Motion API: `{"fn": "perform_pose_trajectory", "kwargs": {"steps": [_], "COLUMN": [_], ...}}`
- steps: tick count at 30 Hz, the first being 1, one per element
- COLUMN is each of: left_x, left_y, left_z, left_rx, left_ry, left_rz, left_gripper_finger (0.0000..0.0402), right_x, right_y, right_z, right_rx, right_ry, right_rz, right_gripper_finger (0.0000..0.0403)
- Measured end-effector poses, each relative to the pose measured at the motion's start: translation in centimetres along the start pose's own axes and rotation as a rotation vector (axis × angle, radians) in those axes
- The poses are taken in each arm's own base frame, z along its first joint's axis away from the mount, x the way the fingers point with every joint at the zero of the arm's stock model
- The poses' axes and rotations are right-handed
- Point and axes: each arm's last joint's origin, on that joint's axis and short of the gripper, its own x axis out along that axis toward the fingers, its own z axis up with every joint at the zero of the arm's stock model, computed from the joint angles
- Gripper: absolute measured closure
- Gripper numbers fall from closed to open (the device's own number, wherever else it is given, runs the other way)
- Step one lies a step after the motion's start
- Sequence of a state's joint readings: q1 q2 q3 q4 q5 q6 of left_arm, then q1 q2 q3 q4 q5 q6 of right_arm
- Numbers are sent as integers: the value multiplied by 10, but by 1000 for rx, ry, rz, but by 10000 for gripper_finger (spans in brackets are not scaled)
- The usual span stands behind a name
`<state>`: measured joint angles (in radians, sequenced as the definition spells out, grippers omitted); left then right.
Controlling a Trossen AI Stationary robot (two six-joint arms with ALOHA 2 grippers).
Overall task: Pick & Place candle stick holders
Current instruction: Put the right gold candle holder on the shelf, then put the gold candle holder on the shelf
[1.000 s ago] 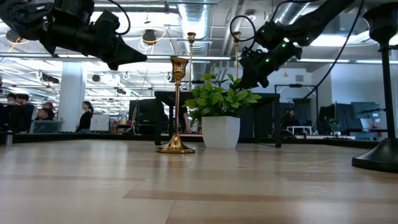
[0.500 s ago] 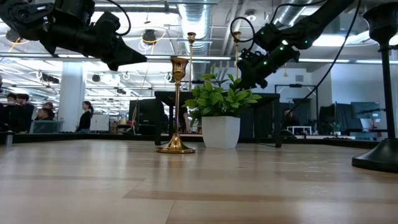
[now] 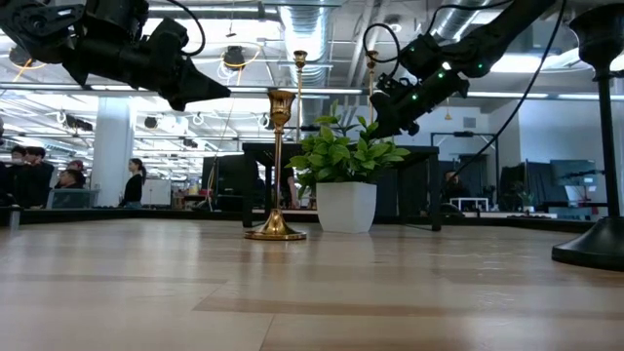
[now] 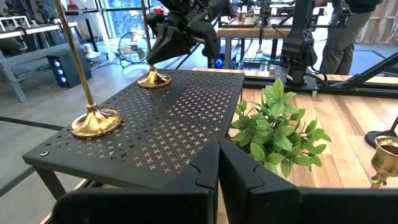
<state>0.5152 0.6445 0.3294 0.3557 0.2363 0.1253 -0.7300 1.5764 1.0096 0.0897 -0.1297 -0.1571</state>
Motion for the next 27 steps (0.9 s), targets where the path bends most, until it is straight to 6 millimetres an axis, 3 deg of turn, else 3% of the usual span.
{"fn": "perform_pose_trajectory", "kwargs": {"steps": [7, 14, 19, 27], "left_x": [0, 0, 0, 0], "left_y": [0, 0, 0, 0], "left_z": [0, 0, 0, 0], "left_rx": [0, -2, -2, -2], "left_ry": [0, 0, 0, -1], "left_rz": [0, 0, 0, 0], "left_gripper_finger": [395, 395, 395, 395], "right_x": [0, -13, -43, -116], "right_y": [-1, 8, 23, 41], "right_z": [-1, -4, 11, 31], "right_rx": [4, 41, 17, -49], "right_ry": [8, 84, 69, 10], "right_rz": [8, 200, 242, 255], "right_gripper_finger": [403, 403, 403, 403]}}
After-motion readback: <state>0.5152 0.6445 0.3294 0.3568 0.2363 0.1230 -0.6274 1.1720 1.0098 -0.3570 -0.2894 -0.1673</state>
